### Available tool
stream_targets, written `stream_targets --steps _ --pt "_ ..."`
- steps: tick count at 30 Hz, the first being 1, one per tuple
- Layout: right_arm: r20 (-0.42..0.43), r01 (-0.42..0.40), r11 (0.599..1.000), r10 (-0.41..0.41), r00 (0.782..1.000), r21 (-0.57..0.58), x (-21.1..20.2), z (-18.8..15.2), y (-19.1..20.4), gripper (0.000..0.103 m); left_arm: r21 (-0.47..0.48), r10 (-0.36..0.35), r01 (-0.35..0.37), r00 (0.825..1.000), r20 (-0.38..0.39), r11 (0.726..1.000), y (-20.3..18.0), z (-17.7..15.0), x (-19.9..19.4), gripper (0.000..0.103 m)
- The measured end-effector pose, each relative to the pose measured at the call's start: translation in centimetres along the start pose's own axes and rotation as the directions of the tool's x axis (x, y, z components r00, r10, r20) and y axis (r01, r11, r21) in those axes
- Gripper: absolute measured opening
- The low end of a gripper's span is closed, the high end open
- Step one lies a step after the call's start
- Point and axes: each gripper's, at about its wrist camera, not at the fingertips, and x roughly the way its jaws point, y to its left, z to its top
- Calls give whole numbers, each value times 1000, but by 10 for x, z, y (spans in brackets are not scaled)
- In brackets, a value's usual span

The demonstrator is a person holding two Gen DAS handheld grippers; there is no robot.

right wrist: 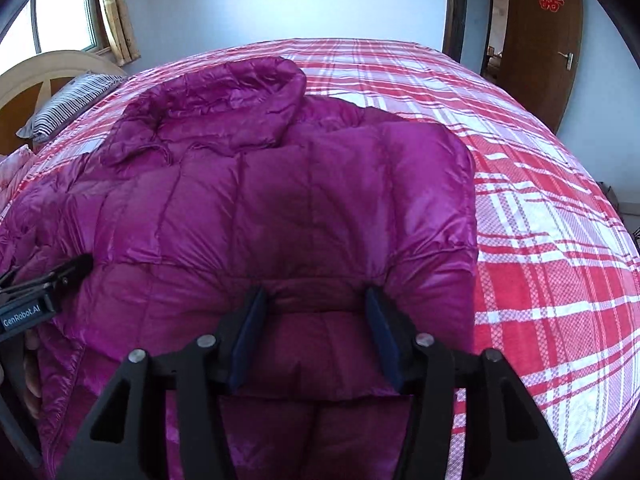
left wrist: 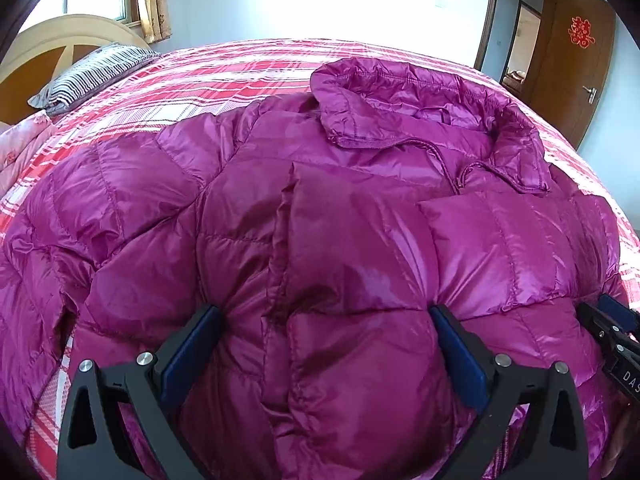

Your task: Fold large clothes

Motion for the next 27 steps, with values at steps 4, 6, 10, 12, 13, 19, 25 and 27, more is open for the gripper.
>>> stream_targets --steps 4,6,10,12,13,19,25,27 --pt "4 47 998 -47 999 -35 1 -2 9 55 -5 -6 6 1000 1 1000 0 0 0 102" --pt "6 44 999 -44 999 -28 -1 -2 9 55 -4 -4 4 1000 -1 1000 0 1 0 102" --pt "14 49 998 -49 999 -28 -2 -4 8 55 0 1 -1 1000 -2 1000 0 0 0 102" --pt "13 54 998 -54 998 -32 0 -3 11 55 0 1 -1 1000 -2 1000 0 1 0 102" --pt "15 62 997 -62 998 -38 0 -3 12 56 -1 -1 1 1000 -2 1000 0 1 0 102" --pt "19 79 996 -78 997 -50 0 -4 15 56 -2 -80 80 996 -30 997 17 3 -12 102" --pt "27 82 995 -81 996 -52 1 -5 15 56 25 -32 30 997 66 999 70 -13 -79 102" --pt "29 83 995 -81 996 -51 1 -5 15 56 32 33 -37 994 106 999 95 -19 -98 102"
